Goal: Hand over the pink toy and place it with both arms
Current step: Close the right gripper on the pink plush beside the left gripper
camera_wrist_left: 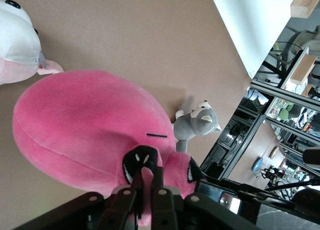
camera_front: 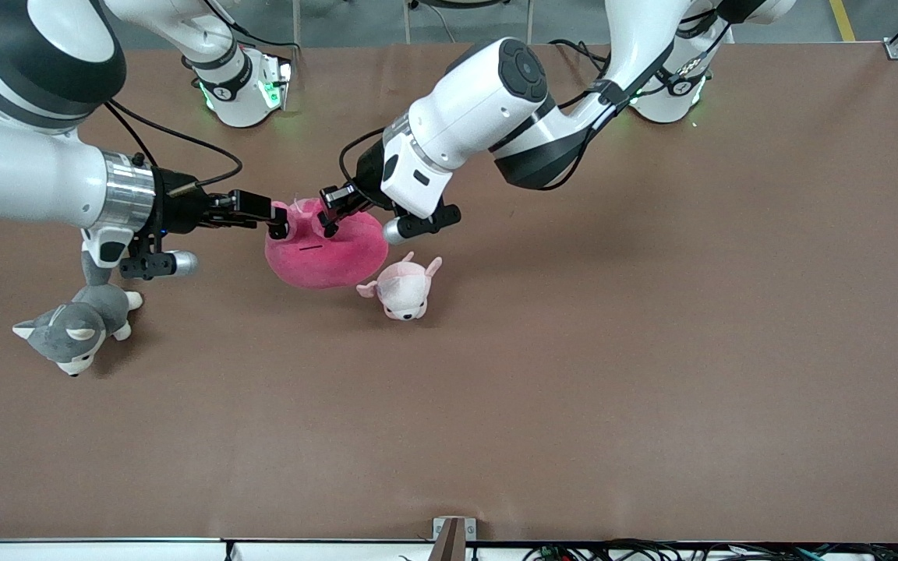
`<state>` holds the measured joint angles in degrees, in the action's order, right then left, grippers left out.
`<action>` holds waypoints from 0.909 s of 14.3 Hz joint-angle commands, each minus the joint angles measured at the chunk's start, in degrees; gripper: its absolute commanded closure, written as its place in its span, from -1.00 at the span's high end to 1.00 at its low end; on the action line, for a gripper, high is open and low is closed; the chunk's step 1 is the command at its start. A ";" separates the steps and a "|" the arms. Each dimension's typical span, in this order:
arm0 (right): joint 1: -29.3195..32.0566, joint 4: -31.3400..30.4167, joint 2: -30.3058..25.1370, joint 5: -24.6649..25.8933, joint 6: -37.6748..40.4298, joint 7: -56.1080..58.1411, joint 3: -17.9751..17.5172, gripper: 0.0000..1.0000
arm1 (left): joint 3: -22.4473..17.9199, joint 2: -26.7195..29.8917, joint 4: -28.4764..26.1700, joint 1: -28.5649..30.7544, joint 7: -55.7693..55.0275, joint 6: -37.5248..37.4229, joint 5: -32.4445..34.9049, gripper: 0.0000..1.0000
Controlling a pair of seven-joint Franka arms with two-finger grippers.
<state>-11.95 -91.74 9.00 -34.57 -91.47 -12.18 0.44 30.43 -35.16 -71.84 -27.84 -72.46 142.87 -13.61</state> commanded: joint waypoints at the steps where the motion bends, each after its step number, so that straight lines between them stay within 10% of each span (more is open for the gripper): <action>1: -0.79 -0.99 -0.74 -1.29 -0.20 -0.92 0.43 0.39 | 0.24 -0.61 1.79 -0.46 -0.49 0.65 -0.71 -0.94; 5: -1.76 -1.08 -0.57 -1.20 0.15 -1.01 0.43 0.20 | 0.07 -0.96 1.79 -0.46 0.04 0.65 -0.71 -0.94; 9: -1.85 -0.99 -0.13 -1.20 0.68 -0.92 0.43 -0.97 | 0.07 -0.79 1.79 -0.37 -0.14 0.65 -0.71 -0.94; 13: -1.76 -0.64 -0.13 -1.20 0.77 -0.92 0.52 -0.99 | 0.07 -0.79 1.70 -0.19 -0.23 0.74 -0.71 -0.92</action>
<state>-13.48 -92.12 9.22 -34.64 -91.00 -12.48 0.56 30.40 -35.25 -71.73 -27.81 -72.46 143.01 -13.61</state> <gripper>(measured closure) 0.894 0.912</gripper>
